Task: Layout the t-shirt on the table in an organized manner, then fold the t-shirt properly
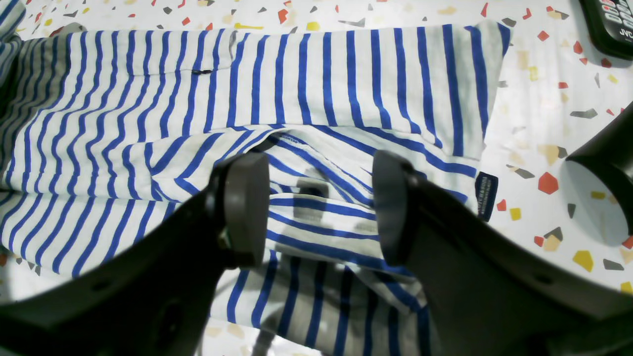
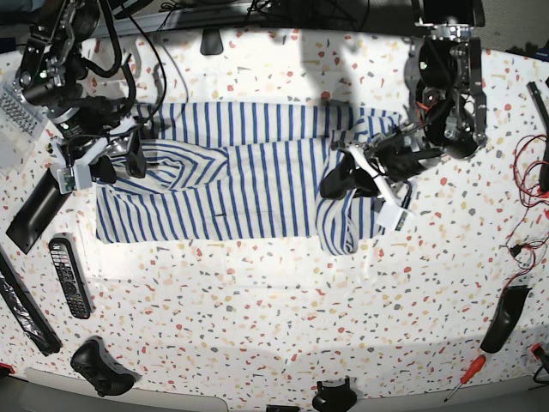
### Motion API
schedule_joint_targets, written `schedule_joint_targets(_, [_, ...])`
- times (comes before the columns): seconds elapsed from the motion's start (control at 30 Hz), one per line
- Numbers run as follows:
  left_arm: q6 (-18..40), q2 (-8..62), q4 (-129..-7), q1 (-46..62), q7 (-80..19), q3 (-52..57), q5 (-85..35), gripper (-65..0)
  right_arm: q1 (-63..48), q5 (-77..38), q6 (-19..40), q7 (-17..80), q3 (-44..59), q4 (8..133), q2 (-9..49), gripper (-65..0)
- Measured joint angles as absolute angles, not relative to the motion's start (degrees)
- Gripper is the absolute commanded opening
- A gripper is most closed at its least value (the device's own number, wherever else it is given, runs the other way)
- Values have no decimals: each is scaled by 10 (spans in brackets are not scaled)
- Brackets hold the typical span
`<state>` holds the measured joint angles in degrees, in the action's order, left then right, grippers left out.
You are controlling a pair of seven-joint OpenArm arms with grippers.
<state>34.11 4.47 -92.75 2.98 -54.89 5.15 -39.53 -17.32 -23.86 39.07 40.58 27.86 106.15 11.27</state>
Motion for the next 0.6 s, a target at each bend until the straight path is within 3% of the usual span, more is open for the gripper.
schedule_joint_targets(0.07, [341,45,-927,30,-563,51,-421,-650,-173,-239,391,406,279,1061,113,-329])
schedule_joint_targets(0.1, [341,45,-927,30,-583,51,-437,-609,-173,-239,391,406,279,1061,113,-329])
schedule_joint_targets(0.17, [340,45,-927,30,-627,48,-477,-416,-173,-239,391,406,279,1061,113,-329])
schedule_joint_targets(0.23, [338,46,-927,30,-661,34,-534,-322,-173,-239,391,406,279,1061,113,-329])
schedule_joint_targets(0.33, [342,46,-927,29,-660,-6,-574,-313,-173,-239,391,405,279,1061,113,-329])
schedule_joint_targets(0.6, [341,46,-927,26,-584,-54,-496,-313,-173,-239,391,405,279,1061,113,-329])
